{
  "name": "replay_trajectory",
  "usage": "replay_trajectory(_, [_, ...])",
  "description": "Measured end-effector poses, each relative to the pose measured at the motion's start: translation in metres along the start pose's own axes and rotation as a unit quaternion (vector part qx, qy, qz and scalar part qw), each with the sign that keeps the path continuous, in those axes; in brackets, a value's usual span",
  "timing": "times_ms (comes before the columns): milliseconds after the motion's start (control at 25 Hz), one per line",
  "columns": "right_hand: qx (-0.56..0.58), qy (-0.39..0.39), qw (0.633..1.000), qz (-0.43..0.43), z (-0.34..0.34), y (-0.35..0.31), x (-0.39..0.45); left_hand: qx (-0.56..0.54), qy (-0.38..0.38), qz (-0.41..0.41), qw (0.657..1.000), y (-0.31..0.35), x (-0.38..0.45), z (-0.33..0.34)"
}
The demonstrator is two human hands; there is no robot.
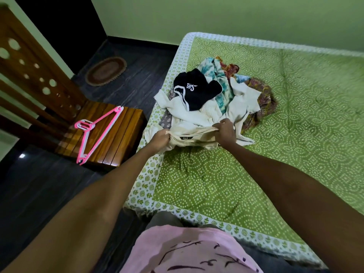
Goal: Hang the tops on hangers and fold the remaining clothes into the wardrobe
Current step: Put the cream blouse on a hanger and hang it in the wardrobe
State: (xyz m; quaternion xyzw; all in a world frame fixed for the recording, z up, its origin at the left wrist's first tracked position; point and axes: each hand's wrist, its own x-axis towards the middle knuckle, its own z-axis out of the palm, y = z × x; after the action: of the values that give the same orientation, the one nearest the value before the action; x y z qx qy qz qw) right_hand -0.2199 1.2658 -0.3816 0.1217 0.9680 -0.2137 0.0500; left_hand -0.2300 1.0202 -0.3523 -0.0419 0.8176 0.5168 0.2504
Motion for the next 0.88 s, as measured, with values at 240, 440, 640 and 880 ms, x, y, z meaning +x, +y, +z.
replay_trajectory(240, [0.086,0.092,0.992,0.007,-0.033,-0.004,0.022,-0.003,-0.052,-0.014,0.999,0.02,0.028,-0.002])
replay_trajectory(440, [0.27,0.124,0.953,0.057,-0.067,-0.018,0.04,0.044,-0.219,-0.199,0.954,0.056,0.041,-0.034])
replay_trajectory(640, [0.125,-0.35,0.922,0.11,-0.103,-0.067,0.046,0.12,-0.378,-0.31,0.864,0.105,0.026,-0.074])
replay_trajectory(880, [0.177,-0.197,0.962,0.059,-0.088,-0.07,0.073,0.107,-0.009,-0.037,0.994,0.072,0.057,-0.109])
